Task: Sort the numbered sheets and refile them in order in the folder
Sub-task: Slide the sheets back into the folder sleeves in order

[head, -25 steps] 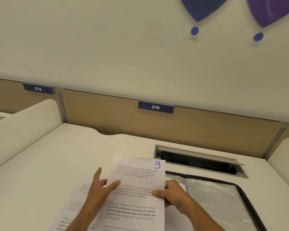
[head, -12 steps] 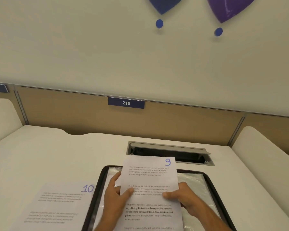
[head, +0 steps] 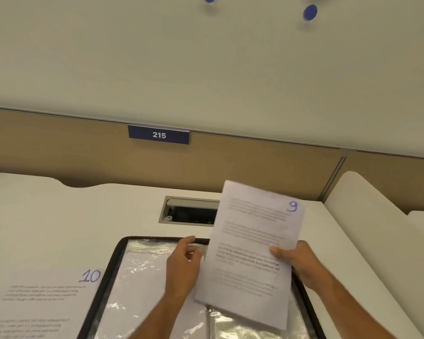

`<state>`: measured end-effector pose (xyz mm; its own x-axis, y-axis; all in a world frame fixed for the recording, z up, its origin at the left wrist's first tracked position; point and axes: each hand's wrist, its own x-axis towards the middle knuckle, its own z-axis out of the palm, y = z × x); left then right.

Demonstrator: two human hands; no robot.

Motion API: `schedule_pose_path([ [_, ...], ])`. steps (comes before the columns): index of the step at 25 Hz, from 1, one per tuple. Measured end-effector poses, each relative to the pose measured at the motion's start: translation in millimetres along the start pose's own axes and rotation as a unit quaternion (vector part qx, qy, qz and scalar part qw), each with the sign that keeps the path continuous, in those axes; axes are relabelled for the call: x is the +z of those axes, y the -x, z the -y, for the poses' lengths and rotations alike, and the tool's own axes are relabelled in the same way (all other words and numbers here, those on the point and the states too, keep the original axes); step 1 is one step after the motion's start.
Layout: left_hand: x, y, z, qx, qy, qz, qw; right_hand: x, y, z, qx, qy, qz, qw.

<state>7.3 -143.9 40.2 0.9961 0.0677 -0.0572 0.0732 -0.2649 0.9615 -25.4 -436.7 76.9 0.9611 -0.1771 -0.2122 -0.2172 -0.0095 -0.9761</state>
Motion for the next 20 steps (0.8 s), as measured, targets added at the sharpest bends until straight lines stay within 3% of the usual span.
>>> schedule_pose_path([
  [6, 44, -35, 3, 0.137, -0.228, 0.039, 0.963, -60, -28, 20, -0.08, -0.131, -0.142, 0.978],
  [12, 76, -57, 13, 0.184, -0.397, 0.086, 0.895, -78, -55, 16, -0.082, -0.193, -0.208, 0.956],
  [20, 84, -61, 41, 0.305, -0.372, 0.01, 0.877, -66, -69, 4, -0.068, -0.236, -0.237, 0.94],
])
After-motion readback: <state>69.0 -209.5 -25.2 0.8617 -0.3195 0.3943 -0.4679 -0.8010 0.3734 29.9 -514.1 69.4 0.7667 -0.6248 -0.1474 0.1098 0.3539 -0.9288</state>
